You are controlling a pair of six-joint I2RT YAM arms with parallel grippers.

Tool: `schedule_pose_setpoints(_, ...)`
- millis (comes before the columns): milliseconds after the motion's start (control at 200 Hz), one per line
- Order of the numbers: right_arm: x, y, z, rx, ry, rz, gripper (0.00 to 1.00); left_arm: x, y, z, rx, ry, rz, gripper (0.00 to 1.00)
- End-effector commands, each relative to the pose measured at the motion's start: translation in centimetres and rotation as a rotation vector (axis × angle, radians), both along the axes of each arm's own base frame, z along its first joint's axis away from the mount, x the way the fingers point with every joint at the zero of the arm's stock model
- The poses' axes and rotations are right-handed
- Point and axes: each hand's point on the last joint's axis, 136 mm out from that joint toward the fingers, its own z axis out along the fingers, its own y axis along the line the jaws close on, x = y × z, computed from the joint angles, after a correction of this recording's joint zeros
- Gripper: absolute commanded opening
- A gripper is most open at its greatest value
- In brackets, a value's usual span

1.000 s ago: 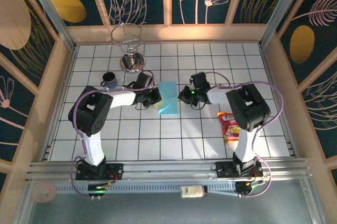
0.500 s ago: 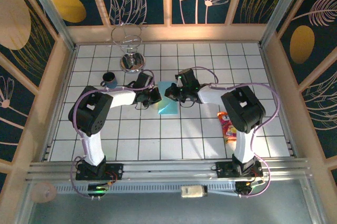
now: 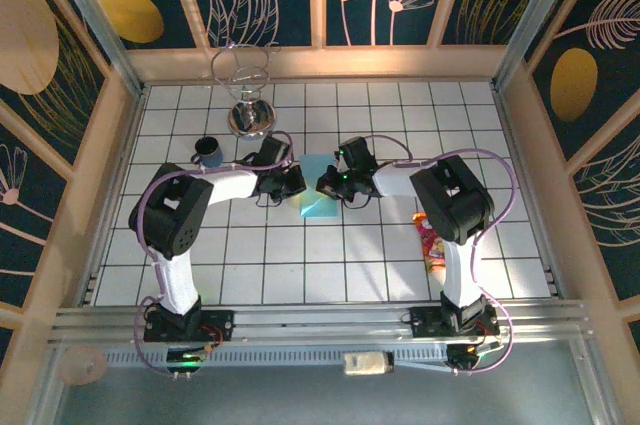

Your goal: Fold a paper plane with a square sheet of paper (pick it up from the middle)

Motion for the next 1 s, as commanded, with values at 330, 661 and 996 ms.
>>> schedule_pose_setpoints(330, -2.3, -3.7, -5.1, -0.162, 0.138, -0.043, 0.0, -3.9, -1.7, 6.6, -0.21, -0.073, -0.058, 0.14)
schedule_pose_setpoints(661, -2.7, -3.9, -5.8, -0.172, 0.159, -0.04, 0.0, -5.7, -3.0, 2.2, -0.123, 0.049, -0.103, 0.11)
schedule_pose_setpoints(996, -2.8, -3.7, -5.8, -0.173, 0.161, -0.031, 0.0, -4.1, -4.1, 0.6, -0.075, 0.073, -0.118, 0.09)
